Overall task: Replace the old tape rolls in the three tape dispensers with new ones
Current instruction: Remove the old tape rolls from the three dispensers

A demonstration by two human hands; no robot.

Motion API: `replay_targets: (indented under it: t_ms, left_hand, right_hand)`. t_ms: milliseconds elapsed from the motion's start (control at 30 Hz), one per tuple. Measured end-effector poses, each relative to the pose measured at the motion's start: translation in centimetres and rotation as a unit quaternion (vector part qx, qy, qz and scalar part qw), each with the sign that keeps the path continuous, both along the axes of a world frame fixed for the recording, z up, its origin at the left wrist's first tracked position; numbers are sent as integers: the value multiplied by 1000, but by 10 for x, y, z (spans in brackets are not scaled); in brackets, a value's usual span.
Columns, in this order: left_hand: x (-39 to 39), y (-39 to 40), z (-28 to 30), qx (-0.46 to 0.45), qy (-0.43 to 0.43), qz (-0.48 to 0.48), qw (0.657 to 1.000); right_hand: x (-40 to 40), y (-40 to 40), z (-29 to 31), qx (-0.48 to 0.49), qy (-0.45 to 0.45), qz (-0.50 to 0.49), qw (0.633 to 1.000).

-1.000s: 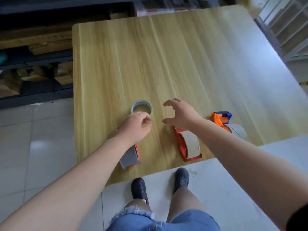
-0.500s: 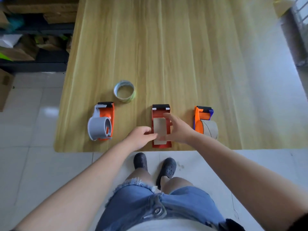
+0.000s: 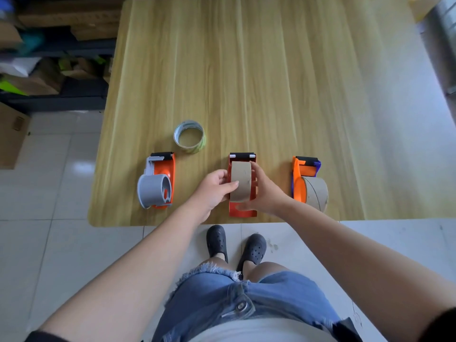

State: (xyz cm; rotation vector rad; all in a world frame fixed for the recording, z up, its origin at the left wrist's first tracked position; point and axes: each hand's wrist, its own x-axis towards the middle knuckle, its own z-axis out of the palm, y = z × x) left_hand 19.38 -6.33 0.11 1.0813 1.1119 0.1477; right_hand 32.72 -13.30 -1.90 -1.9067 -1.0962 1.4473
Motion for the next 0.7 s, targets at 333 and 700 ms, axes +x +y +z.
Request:
replay_targets:
  t_ms: [333, 700]
  left_hand:
    - [7, 19, 10, -10, -7, 29, 1000]
    - [-5, 16, -2, -5, 29, 58, 998]
  right_hand:
    - [11, 21, 5, -21, 124, -63, 990]
    - [31, 11, 5, -49, 83, -98, 991]
